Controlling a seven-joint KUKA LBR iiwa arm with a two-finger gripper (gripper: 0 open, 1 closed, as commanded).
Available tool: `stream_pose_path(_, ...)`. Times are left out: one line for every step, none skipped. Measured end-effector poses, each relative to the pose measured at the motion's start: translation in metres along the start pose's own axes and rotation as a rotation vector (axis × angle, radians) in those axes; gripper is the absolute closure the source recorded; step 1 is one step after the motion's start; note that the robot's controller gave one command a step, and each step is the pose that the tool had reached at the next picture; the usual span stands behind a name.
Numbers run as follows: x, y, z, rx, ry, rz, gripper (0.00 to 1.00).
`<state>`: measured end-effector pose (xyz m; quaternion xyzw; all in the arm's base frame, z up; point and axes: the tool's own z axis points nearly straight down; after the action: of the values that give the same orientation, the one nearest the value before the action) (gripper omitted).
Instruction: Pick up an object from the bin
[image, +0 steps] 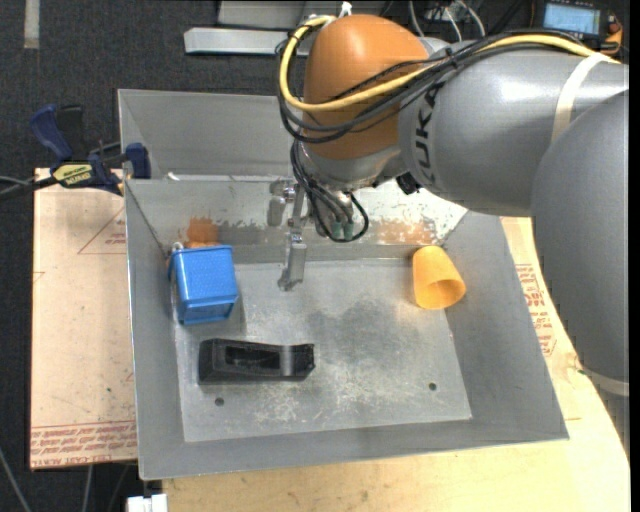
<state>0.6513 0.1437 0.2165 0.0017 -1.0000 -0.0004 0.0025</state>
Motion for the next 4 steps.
stream_pose_path(-0.001, -0.001, -0.005, -0.001, -0.006, 0.002, 0.0)
stream_pose_path(0.006, -0.007, 0.04, -0.003, -0.011, 0.058, 0.0)
stream_pose_path(0.018, 0.031, 0.093, -0.001, -0.01, 0.074, 0.0)
stream_pose_path(0.043, 0.037, 0.117, -0.007, -0.012, 0.046, 0.0)
